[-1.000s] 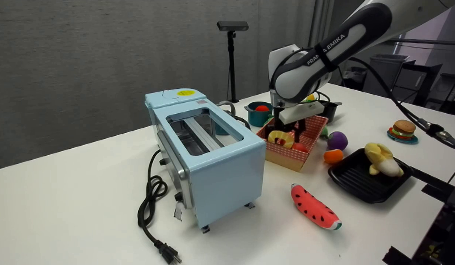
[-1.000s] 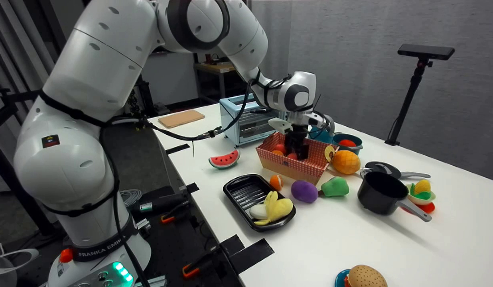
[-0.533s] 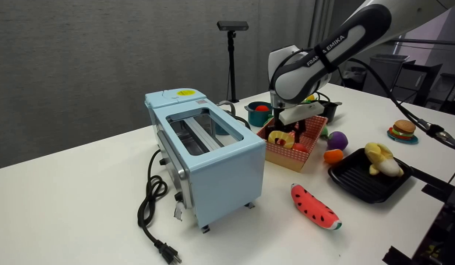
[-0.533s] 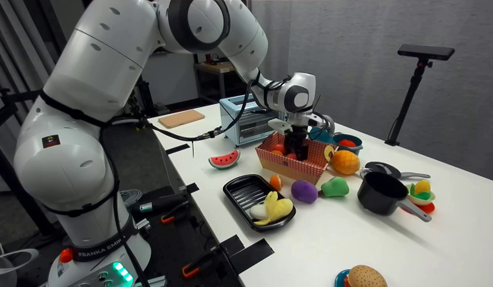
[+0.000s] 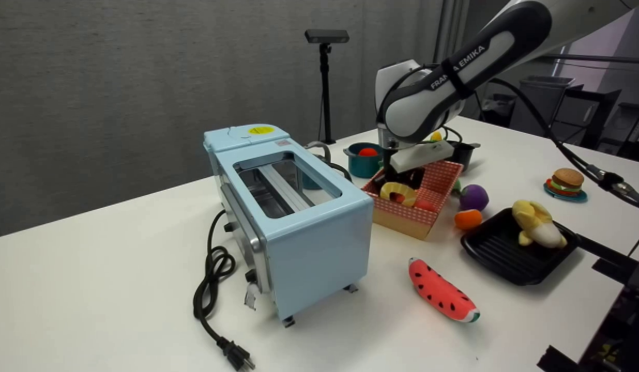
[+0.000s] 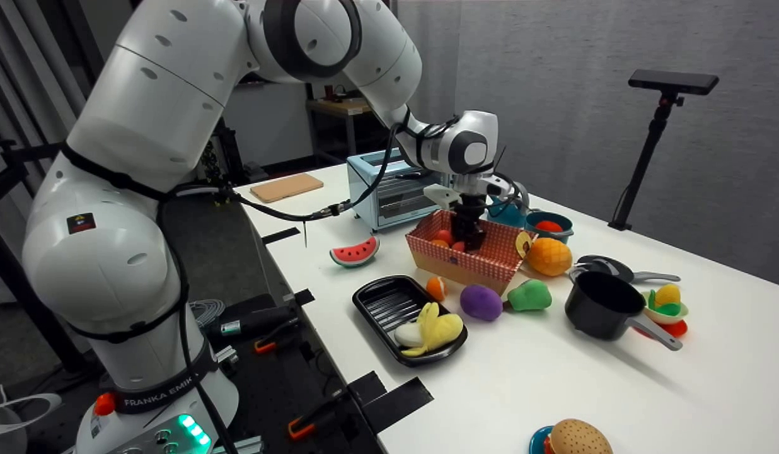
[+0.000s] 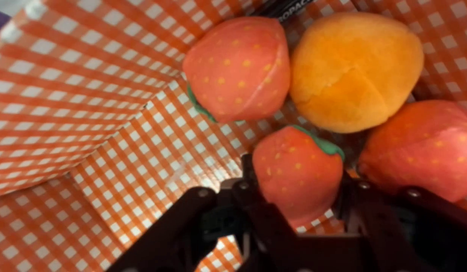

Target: Place one orange toy from the basket on the black tray

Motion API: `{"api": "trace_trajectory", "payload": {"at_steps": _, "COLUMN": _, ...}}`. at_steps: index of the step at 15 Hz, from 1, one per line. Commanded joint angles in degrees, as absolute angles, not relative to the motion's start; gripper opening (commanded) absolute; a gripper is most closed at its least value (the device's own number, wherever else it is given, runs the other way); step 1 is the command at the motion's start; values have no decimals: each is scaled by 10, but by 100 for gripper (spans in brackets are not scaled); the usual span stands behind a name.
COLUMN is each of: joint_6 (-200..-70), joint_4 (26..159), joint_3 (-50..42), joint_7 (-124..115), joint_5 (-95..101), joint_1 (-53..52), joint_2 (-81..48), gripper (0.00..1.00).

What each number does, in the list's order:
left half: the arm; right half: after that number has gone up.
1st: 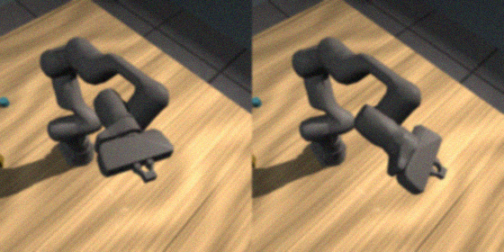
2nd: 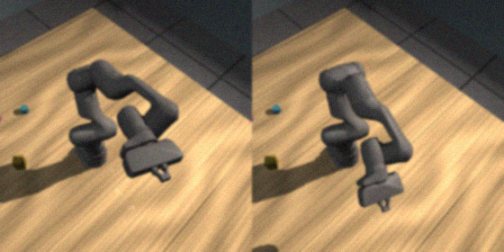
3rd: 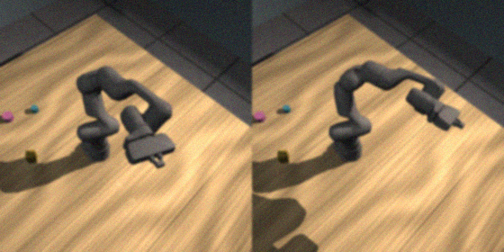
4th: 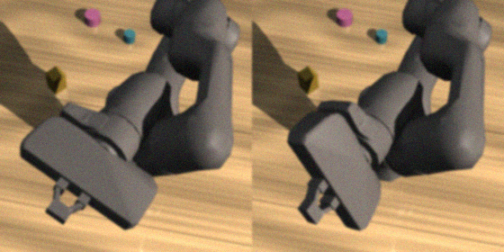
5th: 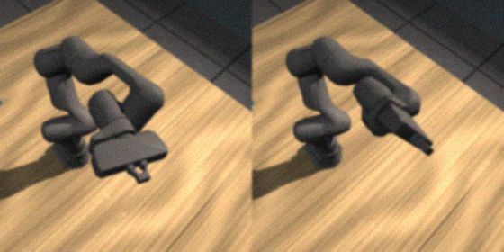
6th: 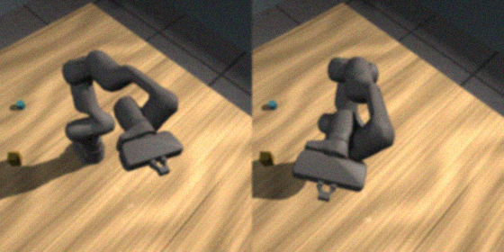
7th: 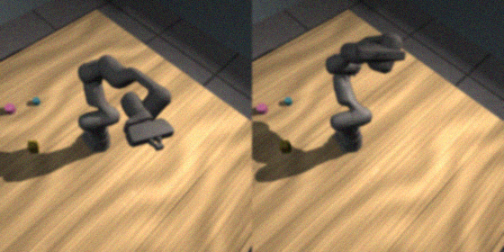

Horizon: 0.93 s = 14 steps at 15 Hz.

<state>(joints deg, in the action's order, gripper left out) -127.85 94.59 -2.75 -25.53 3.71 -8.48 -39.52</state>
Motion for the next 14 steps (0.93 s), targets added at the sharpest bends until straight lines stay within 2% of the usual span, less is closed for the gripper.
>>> {"api": "trace_trajectory", "payload": {"at_steps": 1, "joint_6": -1290, "joint_4": 957, "joint_3": -38, "joint_7": -257, "joint_5": 45, "joint_1": -94, "joint_2": -387, "gripper": 15}}
{"api": "trace_trajectory", "payload": {"at_steps": 2, "joint_6": -1294, "joint_4": 962, "joint_3": -38, "joint_7": -257, "joint_5": 46, "joint_1": -95, "joint_2": -382, "gripper": 8}}
{"api": "trace_trajectory", "payload": {"at_steps": 6, "joint_6": -1311, "joint_4": 996, "joint_3": -37, "joint_7": -257, "joint_5": 46, "joint_1": -97, "joint_2": -349, "gripper": 2}}
{"api": "trace_trajectory", "payload": {"at_steps": 14, "joint_6": -1356, "joint_4": 1129, "joint_3": -31, "joint_7": -258, "joint_5": 45, "joint_1": -96, "joint_2": -233, "gripper": 5}}
